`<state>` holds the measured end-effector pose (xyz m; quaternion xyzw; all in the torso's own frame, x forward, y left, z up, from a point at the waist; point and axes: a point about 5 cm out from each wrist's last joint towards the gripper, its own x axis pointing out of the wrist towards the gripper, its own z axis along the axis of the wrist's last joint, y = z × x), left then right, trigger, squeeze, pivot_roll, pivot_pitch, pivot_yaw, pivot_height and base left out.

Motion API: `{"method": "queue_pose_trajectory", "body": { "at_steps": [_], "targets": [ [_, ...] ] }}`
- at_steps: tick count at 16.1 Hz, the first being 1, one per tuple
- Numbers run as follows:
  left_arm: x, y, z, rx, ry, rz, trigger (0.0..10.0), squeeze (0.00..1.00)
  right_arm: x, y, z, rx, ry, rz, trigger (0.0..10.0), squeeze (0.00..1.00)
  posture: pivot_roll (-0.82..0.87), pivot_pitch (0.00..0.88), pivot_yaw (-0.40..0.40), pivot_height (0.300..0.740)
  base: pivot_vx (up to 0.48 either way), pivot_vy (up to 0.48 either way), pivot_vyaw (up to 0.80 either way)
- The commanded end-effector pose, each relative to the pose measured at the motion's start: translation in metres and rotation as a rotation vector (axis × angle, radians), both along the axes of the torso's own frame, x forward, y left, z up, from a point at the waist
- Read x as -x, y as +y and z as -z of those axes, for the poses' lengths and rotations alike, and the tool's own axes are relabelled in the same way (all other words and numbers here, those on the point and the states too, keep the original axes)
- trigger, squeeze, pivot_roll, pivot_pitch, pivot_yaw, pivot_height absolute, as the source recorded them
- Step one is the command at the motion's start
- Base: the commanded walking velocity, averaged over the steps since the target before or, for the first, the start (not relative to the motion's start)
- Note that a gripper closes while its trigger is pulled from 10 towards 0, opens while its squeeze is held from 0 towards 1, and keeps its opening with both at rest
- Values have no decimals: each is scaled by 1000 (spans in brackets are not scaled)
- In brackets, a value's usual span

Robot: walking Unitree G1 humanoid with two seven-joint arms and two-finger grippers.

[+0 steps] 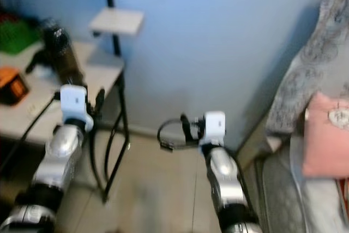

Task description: Clean up the room

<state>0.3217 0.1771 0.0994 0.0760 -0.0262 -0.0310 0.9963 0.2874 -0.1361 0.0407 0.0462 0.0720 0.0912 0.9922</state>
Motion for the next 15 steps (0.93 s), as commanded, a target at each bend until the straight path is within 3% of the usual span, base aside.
{"method": "queue_pose_trajectory", "body": {
  "at_steps": [1, 2, 3, 4, 5, 6, 15],
  "targets": [
    [1, -6, 1, -40, -8, -3, 10000, 0, 7, -10, 5, 26, 15, 15, 10000, 59, 122, 0, -44, 740, 480, 0, 0],
    [3, 1, 2, -84, -8, -69, 10000, 0, 11, -11, 7, 26, 20, 13, 10000, 59, 120, 0, -45, 740, 480, 0, 0],
    [18, 10, 15, -38, 50, -145, 10000, 0, 28, -27, 8, 57, 23, 34, 10000, 0, 117, 0, -60, 740, 0, 0, 0],
    [37, 9, 21, 30, 77, -127, 10000, 0, 46, -41, 6, 69, 20, 52, 10000, 0, 114, 0, -63, 740, 0, 0, 0],
    [60, -15, 9, 98, 45, -2, 10000, 0, 71, -55, 3, 58, 24, 75, 10000, 0, 124, 0, -71, 740, 0, 0, 0],
    [78, -33, -1, 113, 57, 52, 10000, 0, 86, -59, 3, 50, 35, 82, 10000, 0, 119, 0, -66, 740, 0, 0, 0],
    [82, -33, -2, 120, 56, 23, 10000, 0, 85, -60, 3, 36, 43, 93, 10000, 0, 119, 0, -65, 740, 0, 0, 0]
  ]
}}
